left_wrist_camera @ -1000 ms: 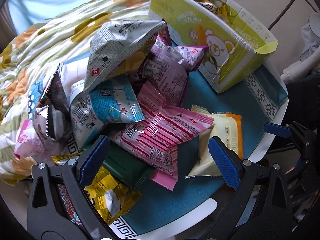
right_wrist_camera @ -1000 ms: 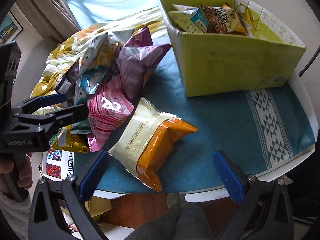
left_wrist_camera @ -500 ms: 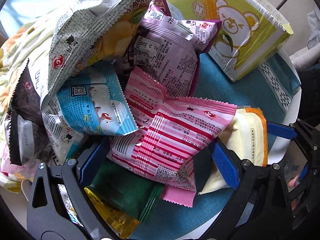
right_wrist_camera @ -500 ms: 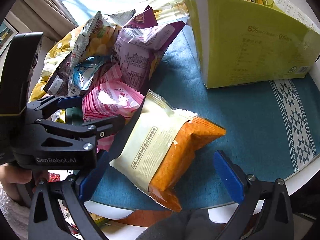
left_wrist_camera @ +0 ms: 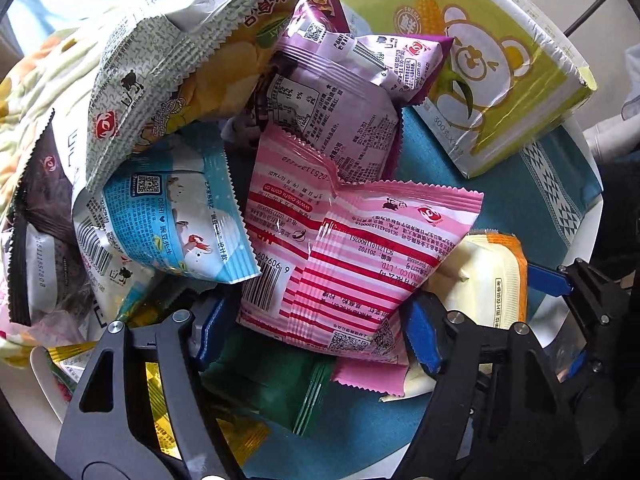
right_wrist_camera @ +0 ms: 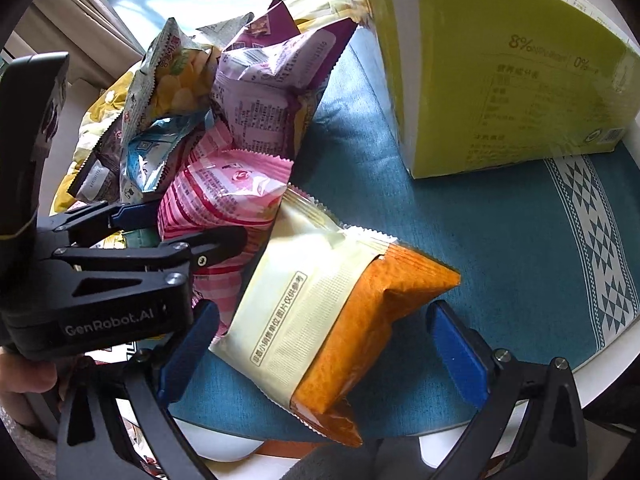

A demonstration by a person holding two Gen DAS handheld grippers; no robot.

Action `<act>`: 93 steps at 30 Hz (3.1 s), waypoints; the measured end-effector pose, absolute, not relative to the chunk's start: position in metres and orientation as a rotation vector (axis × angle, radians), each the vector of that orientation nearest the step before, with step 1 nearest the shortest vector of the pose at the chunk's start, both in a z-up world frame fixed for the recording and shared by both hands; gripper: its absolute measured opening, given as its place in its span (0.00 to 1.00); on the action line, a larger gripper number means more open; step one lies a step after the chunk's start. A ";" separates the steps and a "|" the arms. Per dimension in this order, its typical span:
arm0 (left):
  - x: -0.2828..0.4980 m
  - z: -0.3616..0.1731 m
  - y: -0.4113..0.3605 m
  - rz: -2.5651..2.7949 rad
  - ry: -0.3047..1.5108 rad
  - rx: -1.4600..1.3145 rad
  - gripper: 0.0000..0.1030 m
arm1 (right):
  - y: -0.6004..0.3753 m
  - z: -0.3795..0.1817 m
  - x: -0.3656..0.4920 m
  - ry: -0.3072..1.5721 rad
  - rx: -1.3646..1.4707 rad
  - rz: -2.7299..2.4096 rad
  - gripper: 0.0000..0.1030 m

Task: Organize snacks
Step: 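Grasp the pink striped bag with the left tool while the right tool grasps the cream-orange bag, then carry both bags into the cardboard box and open both tools to release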

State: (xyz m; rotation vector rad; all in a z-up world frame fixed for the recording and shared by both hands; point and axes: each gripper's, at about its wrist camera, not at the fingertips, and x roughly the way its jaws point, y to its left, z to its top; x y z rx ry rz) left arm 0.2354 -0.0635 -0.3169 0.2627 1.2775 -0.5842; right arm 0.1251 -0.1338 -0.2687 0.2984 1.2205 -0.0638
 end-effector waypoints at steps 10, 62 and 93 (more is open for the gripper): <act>0.226 -0.312 -0.035 -0.600 1.296 0.086 0.61 | -0.148 -0.276 0.119 1.230 0.273 -0.044 0.64; 0.214 -0.101 -0.130 -0.594 0.978 -0.011 0.59 | -0.236 -0.067 0.127 0.874 0.183 -0.076 0.55; 0.268 -0.166 -0.232 -0.219 1.075 0.107 0.96 | -0.379 -0.090 0.255 1.019 0.114 0.162 0.55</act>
